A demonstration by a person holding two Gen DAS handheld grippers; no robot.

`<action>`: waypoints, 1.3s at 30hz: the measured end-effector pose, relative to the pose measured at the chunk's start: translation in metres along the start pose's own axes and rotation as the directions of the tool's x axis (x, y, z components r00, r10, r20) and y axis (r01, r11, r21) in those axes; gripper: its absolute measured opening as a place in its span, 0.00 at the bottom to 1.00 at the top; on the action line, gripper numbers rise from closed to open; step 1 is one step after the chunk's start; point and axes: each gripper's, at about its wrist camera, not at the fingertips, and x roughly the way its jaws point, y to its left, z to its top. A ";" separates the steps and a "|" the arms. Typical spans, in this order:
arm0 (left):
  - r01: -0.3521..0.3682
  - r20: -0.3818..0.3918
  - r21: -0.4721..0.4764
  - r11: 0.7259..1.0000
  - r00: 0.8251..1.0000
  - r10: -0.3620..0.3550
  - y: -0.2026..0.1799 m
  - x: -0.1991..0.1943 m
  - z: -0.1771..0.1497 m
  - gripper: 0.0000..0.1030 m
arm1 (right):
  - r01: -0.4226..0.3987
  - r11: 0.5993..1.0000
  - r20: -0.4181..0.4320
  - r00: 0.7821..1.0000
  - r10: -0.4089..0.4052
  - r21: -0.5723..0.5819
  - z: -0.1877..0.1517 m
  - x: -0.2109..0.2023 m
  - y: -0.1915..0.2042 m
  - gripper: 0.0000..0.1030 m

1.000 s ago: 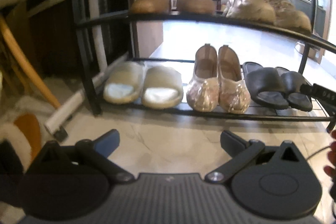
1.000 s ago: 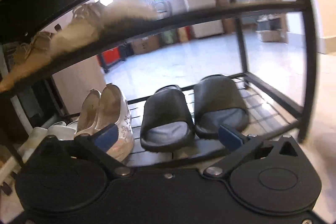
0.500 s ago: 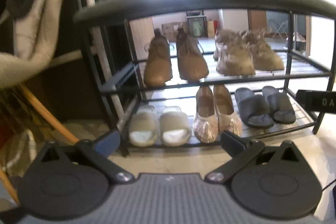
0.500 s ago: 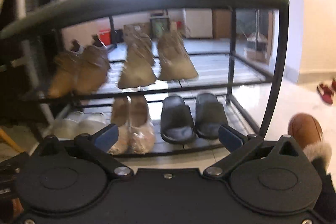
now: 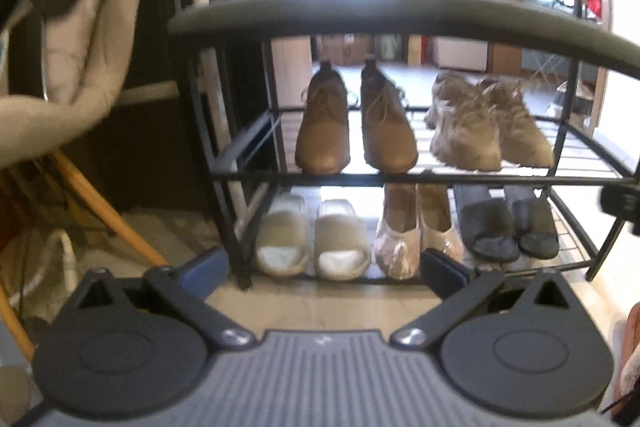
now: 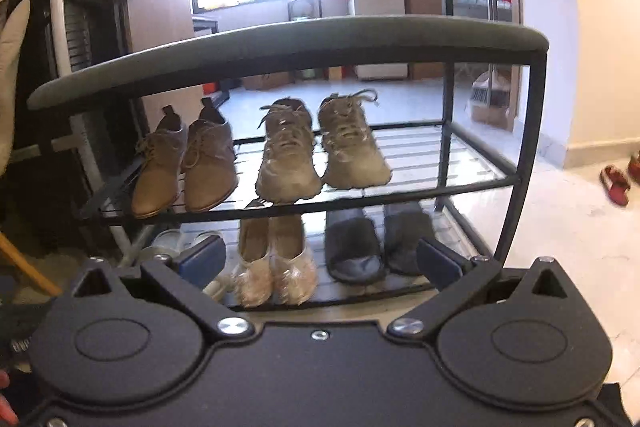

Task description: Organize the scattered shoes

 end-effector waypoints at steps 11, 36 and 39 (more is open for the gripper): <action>0.050 0.087 0.009 0.999 0.995 -0.051 -0.031 -0.008 0.004 0.99 | -0.026 0.998 -0.021 0.999 0.028 0.061 -0.007 -0.003 -0.009 1.00; 0.182 0.049 -0.072 0.981 0.983 -0.178 -0.033 -0.025 0.004 0.99 | -0.015 0.997 -0.038 0.999 0.018 0.073 -0.013 -0.012 -0.021 1.00; 0.185 0.024 -0.060 0.981 0.983 -0.184 -0.034 -0.023 0.001 0.99 | -0.016 0.997 -0.043 0.999 0.019 0.070 -0.015 -0.011 -0.020 1.00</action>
